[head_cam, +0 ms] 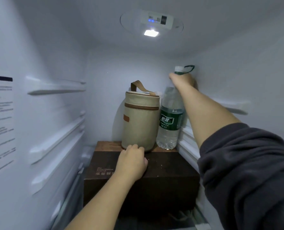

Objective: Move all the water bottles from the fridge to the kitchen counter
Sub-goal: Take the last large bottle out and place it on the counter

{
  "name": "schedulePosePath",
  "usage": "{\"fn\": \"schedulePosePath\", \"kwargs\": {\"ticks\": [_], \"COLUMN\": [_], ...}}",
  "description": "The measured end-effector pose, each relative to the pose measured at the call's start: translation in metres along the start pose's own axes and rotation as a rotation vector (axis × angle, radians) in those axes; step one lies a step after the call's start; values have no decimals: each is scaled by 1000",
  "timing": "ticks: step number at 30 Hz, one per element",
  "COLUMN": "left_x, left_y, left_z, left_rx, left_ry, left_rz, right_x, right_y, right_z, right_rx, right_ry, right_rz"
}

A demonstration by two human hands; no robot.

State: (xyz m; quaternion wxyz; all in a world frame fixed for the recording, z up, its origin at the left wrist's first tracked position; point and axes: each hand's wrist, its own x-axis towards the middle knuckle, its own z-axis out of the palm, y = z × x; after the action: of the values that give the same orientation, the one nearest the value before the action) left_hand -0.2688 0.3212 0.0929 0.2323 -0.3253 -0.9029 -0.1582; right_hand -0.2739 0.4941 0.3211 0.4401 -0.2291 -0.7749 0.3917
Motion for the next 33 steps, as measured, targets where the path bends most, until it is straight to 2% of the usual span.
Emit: {"fn": "schedulePosePath", "kwargs": {"ticks": [9, 16, 21, 26, 33], "left_x": [-2, -4, -8, -13, -22], "left_y": [0, 3, 7, 28, 49], "left_z": [-4, -9, -16, -23, -48], "left_rx": [0, -10, -10, -487, -1445], "left_ry": [-42, -53, -144, -233, -167], "left_rz": [-10, -37, -125, -334, -708], "right_x": [-49, -86, -123, -163, -204], "right_y": [-2, -16, -25, -27, -26], "right_z": [-14, -51, -75, -94, -116], "right_rx": [293, 372, 438, 547, 704], "right_ry": [187, 182, 191, 239, 299], "right_rz": [-41, -73, -96, -91, -126]}}
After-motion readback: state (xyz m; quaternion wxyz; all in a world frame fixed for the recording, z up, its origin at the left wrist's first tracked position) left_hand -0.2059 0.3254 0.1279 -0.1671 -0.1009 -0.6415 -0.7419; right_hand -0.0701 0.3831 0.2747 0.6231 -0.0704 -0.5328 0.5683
